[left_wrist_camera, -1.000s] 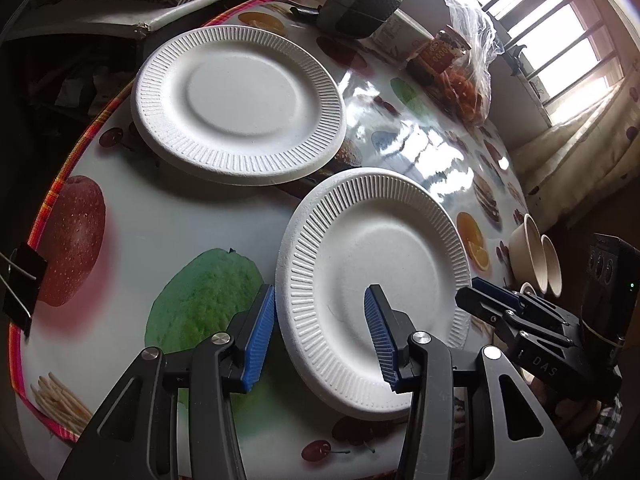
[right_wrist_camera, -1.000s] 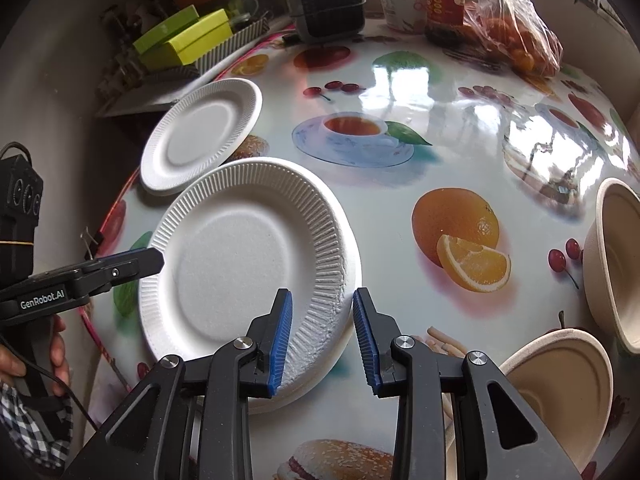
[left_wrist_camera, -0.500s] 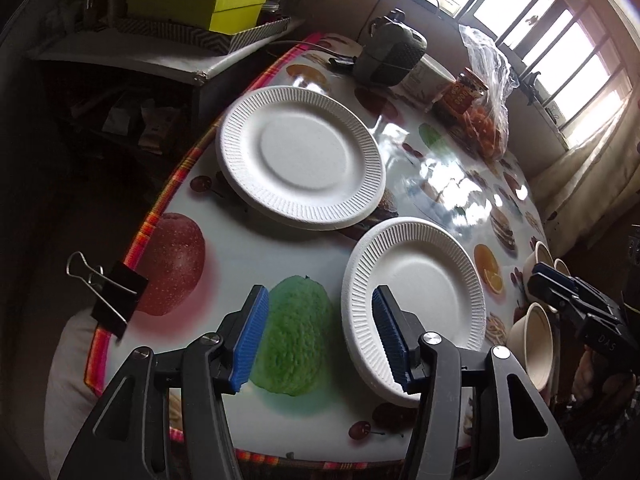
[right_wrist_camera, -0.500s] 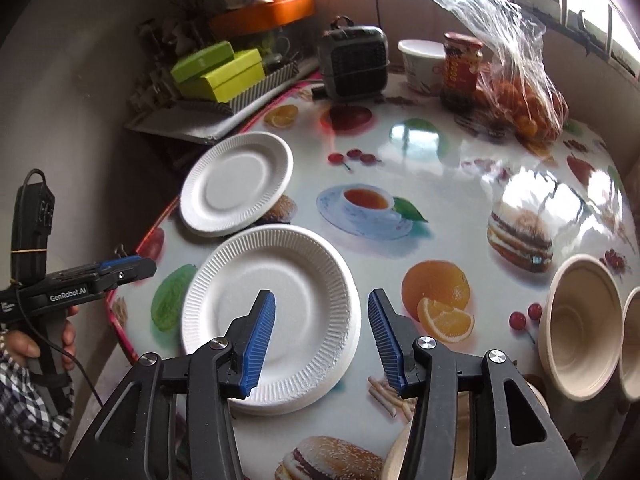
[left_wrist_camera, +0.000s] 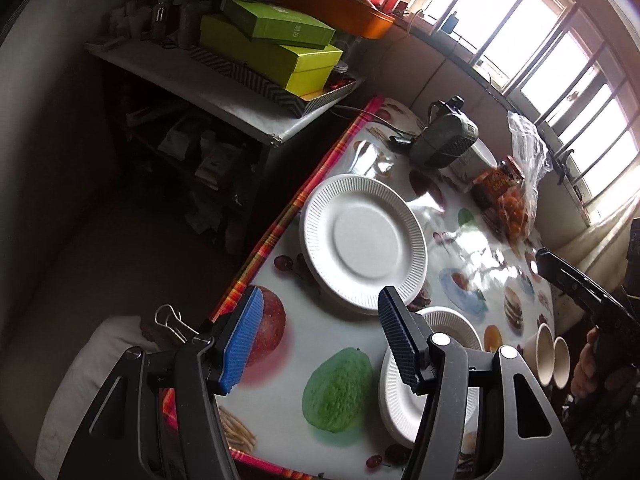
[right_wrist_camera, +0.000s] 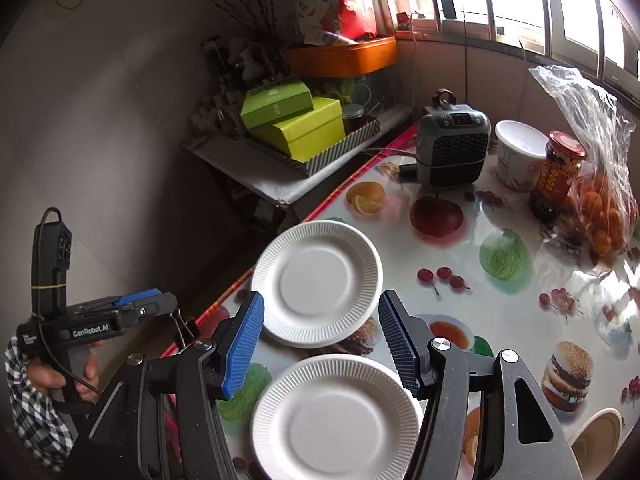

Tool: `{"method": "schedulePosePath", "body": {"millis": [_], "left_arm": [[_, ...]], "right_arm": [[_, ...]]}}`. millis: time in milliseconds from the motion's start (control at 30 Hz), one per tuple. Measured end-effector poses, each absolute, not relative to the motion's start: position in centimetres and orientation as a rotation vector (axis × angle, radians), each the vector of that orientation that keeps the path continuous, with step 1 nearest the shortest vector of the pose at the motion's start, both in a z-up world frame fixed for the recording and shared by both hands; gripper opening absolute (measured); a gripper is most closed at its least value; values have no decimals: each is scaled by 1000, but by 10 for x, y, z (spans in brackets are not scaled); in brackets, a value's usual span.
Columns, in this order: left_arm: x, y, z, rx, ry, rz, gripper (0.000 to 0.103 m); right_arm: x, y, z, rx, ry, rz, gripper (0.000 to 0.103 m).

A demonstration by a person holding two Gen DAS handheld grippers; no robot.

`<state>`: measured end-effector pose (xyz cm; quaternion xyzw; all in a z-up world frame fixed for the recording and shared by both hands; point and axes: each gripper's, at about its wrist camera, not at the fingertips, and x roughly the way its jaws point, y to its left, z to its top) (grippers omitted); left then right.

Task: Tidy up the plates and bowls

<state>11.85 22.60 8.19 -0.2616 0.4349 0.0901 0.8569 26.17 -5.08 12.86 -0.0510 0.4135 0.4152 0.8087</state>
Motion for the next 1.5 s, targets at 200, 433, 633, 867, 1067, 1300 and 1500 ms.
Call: {"method": "schedulePosePath", "body": {"millis": [200, 433, 633, 867, 1067, 1300, 1500], "left_arm": [[138, 254, 61, -674, 1019, 172, 61], [170, 257, 60, -621, 1002, 143, 61], [199, 257, 40, -605, 1033, 117, 60], [215, 260, 17, -650, 1058, 87, 46], [218, 262, 4, -684, 1067, 91, 45], [222, 260, 0, -710, 1070, 68, 45], [223, 258, -5, -721, 1070, 73, 42]], "right_arm": [[287, -13, 117, -64, 919, 852, 60], [321, 9, 98, -77, 983, 789, 59], [349, 7, 65, -119, 1058, 717, 51], [370, 0, 31, -103, 1138, 683, 41], [374, 1, 17, -88, 1179, 700, 37], [375, 3, 5, -82, 1208, 703, 31], [374, 1, 0, -68, 1224, 705, 28]]}}
